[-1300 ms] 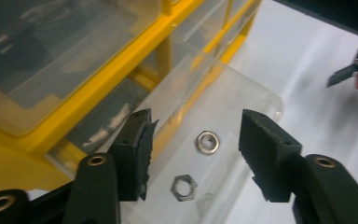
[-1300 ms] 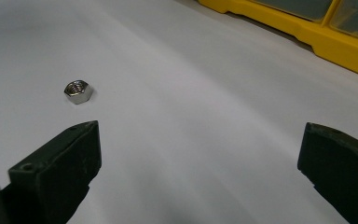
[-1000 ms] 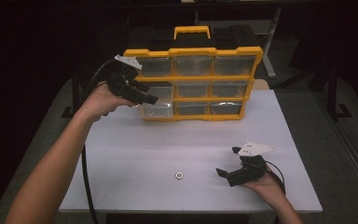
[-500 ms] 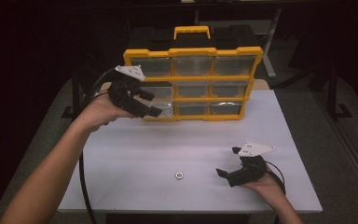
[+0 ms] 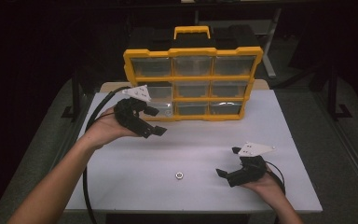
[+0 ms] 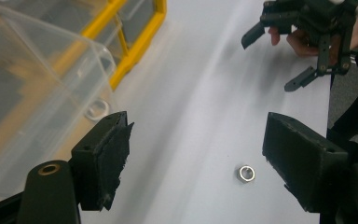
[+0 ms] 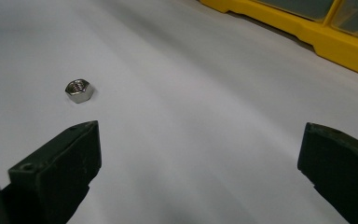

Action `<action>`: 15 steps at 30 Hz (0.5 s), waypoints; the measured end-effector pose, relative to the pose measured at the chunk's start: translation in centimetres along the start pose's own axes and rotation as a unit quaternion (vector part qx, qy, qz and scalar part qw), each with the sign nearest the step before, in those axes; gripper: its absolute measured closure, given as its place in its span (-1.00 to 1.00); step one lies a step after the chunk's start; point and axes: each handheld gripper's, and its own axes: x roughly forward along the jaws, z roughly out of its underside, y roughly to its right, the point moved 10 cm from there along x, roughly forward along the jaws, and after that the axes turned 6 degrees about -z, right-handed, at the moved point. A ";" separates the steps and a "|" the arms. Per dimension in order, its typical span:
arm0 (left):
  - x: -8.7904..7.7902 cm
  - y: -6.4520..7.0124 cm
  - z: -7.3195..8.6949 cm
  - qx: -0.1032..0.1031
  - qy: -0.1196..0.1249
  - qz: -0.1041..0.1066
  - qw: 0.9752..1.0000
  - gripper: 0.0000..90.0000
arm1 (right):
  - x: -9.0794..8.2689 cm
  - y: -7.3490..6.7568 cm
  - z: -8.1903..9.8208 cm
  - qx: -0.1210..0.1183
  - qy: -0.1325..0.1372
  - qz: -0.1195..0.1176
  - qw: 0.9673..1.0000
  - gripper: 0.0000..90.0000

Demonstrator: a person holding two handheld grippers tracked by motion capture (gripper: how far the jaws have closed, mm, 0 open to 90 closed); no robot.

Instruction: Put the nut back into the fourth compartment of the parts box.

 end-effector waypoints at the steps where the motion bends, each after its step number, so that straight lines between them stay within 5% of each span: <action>1: 0.2 0.1 0.3 0.003 -0.003 0.000 1.000 -0.49 | 0.0 0.0 0.0 0.000 0.000 0.000 1.000 -1.00; 15: 3.8 2.3 3.7 -0.003 0.009 0.014 1.000 -0.54 | 0.0 0.1 0.1 0.001 -0.003 -0.001 1.000 -1.00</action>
